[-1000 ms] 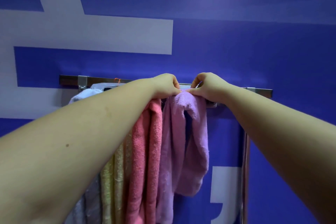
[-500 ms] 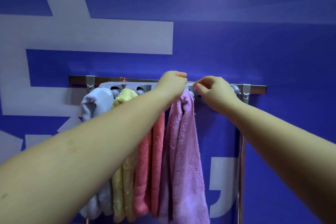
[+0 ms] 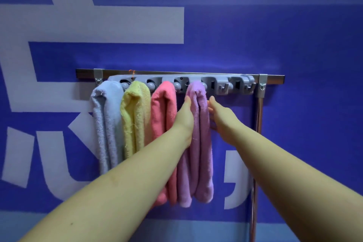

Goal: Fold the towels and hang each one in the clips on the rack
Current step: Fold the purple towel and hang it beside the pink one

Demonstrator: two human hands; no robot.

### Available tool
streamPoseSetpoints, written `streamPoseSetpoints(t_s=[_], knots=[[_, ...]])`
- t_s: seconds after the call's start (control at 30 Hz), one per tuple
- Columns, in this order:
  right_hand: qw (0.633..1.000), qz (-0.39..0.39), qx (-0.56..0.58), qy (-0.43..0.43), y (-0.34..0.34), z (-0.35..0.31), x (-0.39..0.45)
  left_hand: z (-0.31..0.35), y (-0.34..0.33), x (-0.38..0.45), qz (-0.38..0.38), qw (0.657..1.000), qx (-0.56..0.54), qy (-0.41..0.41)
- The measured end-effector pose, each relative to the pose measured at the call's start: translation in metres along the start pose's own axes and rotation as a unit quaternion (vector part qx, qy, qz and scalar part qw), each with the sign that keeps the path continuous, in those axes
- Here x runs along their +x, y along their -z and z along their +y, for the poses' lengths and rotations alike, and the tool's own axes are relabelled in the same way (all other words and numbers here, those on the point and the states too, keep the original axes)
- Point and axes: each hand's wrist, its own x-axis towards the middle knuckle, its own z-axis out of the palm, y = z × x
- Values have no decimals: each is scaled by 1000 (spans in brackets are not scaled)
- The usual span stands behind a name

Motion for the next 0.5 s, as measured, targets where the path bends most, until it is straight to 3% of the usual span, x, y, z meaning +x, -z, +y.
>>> streamPoseSetpoints(t_s=[0.2,0.4,0.5], knots=[[997,-38,10,-65,-4,60,-20,-56,13,-16,-25,997,-50,48],[997,-46,-39,46,-8,112,-47,-113,39,-11,13,998,63,2],[993,1,-87,77,-11,118,-53,-127,42,-16,45,993,104,-20]])
